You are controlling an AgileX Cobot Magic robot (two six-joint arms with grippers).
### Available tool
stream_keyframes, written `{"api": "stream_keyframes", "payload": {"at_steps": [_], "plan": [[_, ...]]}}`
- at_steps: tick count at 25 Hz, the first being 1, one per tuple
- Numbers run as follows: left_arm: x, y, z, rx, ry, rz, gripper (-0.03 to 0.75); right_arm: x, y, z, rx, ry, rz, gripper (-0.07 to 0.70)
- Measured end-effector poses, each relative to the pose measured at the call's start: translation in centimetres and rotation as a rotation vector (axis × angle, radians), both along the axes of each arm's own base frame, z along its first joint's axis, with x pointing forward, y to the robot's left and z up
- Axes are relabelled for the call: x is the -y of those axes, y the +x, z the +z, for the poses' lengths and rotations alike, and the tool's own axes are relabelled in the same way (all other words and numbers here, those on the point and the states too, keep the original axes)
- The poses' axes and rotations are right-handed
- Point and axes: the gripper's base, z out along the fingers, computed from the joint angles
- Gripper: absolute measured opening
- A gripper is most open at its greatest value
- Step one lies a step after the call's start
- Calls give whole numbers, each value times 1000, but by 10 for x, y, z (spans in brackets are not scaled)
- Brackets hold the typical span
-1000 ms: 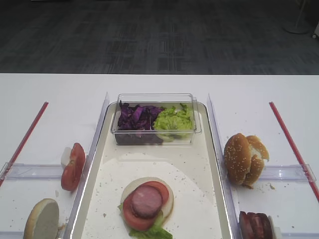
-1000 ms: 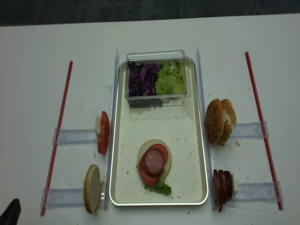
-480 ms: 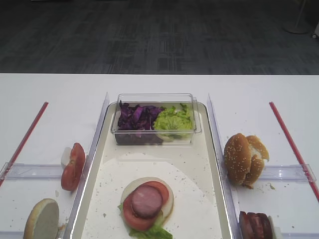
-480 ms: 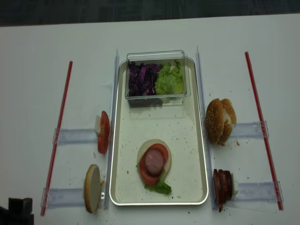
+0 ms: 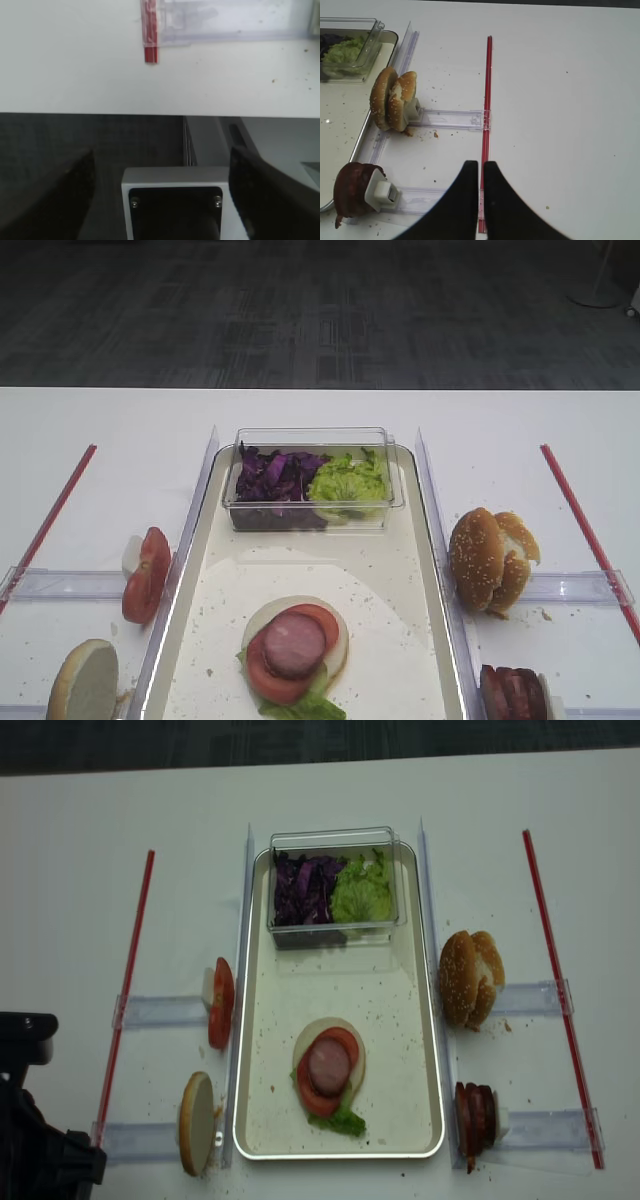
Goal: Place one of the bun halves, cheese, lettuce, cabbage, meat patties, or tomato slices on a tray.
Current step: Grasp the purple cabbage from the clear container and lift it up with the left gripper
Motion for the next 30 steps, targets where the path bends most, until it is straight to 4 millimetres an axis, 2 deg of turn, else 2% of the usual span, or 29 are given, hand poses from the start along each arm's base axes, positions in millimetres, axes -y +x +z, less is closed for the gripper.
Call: {"api": "stream_keyframes", "payload": {"at_steps": [11, 14, 16, 18, 22, 30], "plan": [[1, 6, 0, 45, -14, 18, 509, 0, 0, 0, 0, 0, 0, 679], [1, 14, -2, 88, -12, 19, 509, 0, 0, 0, 0, 0, 0, 679], [-1, 26, -2, 101, 7, 11, 509, 0, 0, 0, 0, 0, 0, 679], [-2, 43, -1, 109, 20, 4, 509, 0, 0, 0, 0, 0, 0, 679], [-3, 95, 1, 101, 18, 12, 509, 0, 0, 0, 0, 0, 0, 679], [-5, 216, 9, 169, 21, 19, 509, 0, 0, 0, 0, 0, 0, 679]]}}
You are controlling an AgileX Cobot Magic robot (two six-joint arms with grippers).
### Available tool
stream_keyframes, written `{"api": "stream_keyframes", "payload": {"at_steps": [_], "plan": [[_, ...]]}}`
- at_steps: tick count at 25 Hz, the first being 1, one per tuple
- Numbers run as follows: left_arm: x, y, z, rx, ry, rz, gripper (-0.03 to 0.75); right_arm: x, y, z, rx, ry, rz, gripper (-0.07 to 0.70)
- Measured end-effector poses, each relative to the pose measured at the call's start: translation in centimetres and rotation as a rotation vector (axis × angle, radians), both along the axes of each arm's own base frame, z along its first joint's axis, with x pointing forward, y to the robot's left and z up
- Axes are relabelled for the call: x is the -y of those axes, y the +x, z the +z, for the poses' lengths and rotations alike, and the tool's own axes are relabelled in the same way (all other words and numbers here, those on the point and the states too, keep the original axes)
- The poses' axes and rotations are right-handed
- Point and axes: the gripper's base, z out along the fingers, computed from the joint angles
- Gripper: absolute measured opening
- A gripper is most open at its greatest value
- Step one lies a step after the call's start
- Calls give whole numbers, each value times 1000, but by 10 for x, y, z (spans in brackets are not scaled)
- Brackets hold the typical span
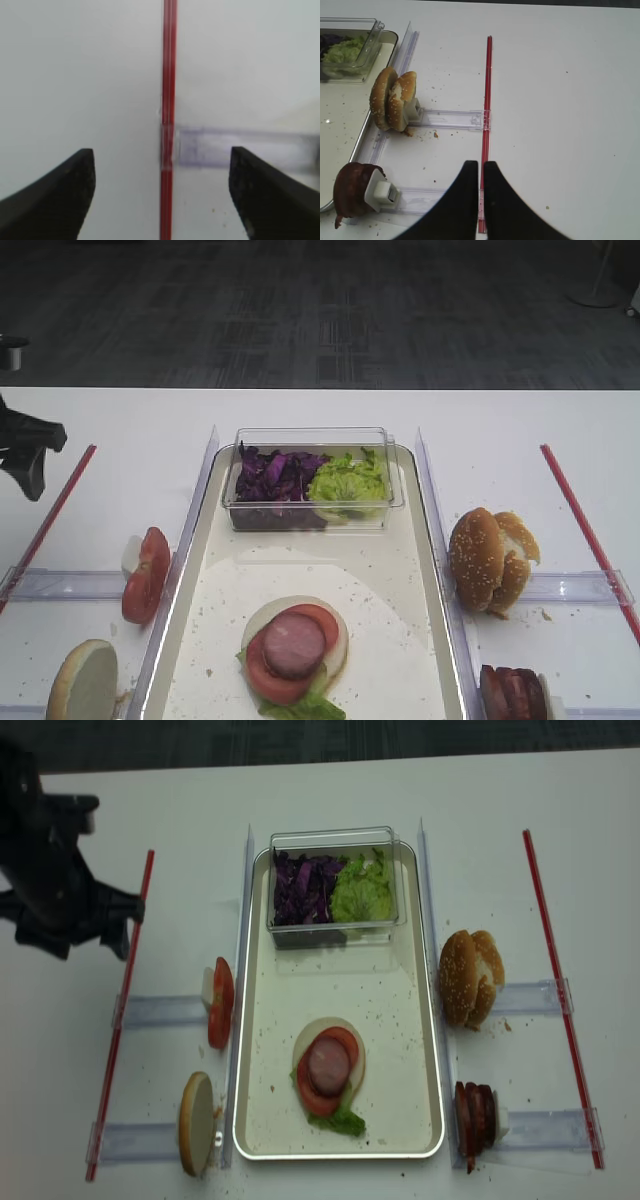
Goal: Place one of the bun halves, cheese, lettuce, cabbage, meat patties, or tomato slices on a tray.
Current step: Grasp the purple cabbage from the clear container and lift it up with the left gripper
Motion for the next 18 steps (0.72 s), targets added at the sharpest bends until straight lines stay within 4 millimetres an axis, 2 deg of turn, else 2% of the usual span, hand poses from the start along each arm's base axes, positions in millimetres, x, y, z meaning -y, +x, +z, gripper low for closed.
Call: {"api": "stream_keyframes", "payload": {"at_steps": [4, 9, 14, 18], "plan": [[-1, 49, -3, 3, 3, 7, 509, 0, 0, 0, 0, 0, 0, 679], [-1, 93, -14, 5, -7, 18, 509, 0, 0, 0, 0, 0, 0, 679], [1, 115, -30, 2, -38, 29, 509, 0, 0, 0, 0, 0, 0, 679], [2, 117, -38, -20, -51, 34, 509, 0, 0, 0, 0, 0, 0, 679]]}}
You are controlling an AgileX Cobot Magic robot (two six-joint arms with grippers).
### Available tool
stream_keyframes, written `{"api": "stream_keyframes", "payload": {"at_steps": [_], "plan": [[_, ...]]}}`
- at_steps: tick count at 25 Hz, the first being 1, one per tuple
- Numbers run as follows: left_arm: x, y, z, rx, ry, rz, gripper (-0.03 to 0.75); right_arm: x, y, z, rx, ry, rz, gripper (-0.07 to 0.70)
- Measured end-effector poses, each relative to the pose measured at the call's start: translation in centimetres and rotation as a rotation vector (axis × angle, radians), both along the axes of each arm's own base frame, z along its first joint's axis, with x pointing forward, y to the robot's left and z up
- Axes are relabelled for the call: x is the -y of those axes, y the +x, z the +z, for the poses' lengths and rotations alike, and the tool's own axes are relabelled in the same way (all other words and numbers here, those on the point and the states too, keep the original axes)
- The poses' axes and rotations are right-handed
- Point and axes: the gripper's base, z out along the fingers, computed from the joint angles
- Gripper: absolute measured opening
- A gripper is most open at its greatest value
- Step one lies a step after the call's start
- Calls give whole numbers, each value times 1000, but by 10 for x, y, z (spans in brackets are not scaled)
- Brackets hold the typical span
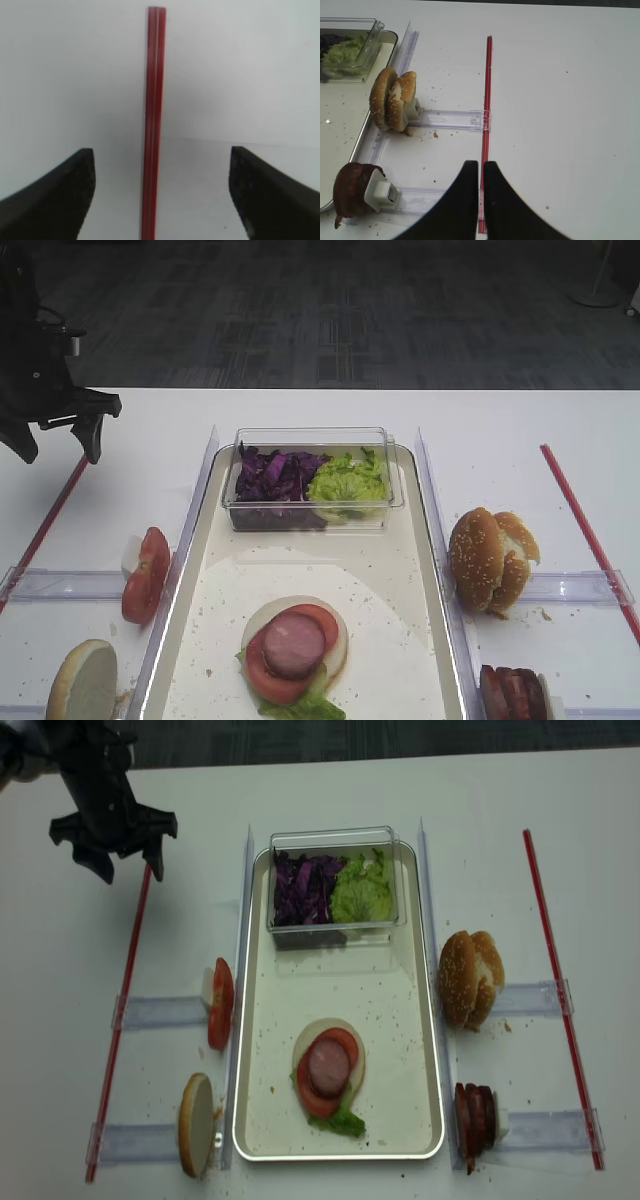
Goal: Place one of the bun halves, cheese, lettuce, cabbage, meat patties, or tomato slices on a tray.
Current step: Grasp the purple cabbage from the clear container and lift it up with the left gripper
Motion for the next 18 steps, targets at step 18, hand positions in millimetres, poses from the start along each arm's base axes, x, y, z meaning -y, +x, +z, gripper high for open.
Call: {"api": "stream_keyframes", "payload": {"at_steps": [18], "plan": [[69, -3, 1, -1, 1, -166, 509, 0, 0, 0, 0, 0, 0, 679]]}}
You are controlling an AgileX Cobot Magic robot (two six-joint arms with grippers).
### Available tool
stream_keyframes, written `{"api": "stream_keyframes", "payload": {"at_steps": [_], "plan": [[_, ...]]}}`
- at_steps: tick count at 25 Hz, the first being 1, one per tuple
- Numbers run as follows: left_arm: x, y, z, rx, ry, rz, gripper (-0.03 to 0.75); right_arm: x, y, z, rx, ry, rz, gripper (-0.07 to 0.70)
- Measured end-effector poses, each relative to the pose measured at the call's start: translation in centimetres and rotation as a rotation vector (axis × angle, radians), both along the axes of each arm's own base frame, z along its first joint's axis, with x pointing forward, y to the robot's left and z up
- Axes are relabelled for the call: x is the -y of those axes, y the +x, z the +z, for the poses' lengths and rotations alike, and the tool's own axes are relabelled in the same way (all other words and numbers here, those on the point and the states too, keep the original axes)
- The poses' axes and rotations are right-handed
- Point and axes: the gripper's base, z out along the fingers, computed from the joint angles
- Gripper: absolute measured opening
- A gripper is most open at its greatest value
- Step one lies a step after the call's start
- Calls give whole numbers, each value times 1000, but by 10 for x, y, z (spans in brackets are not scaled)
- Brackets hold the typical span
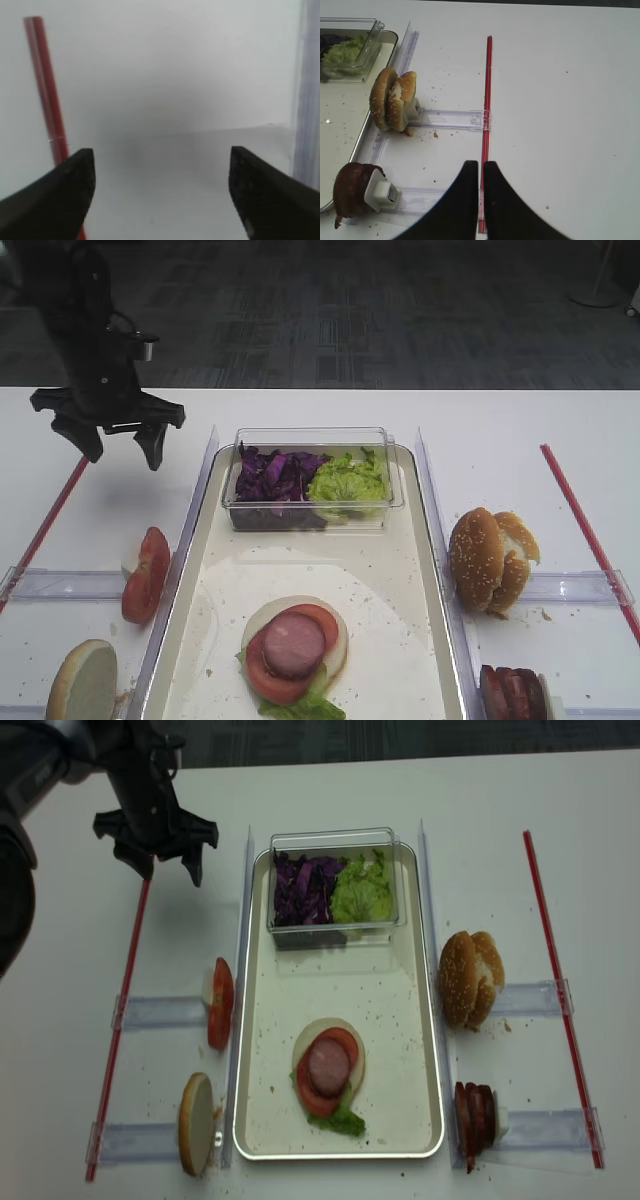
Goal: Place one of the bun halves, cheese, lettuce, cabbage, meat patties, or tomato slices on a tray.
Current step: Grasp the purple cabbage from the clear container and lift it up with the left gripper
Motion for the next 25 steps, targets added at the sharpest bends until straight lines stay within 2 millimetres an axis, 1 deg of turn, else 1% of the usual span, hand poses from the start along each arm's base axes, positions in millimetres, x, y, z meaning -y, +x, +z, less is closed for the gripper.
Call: {"api": "stream_keyframes", "payload": {"at_steps": [7, 13, 18, 25], "plan": [[58, -7, 5, 31, 17, -143, 509, 0, 0, 0, 0, 0, 0, 679], [100, -9, 26, 112, -2, -230, 509, 0, 0, 0, 0, 0, 0, 679], [126, -15, 38, 146, -15, -286, 509, 0, 0, 0, 0, 0, 0, 679], [147, -23, 38, 148, -33, -328, 506, 0, 0, 0, 0, 0, 0, 679]]}}
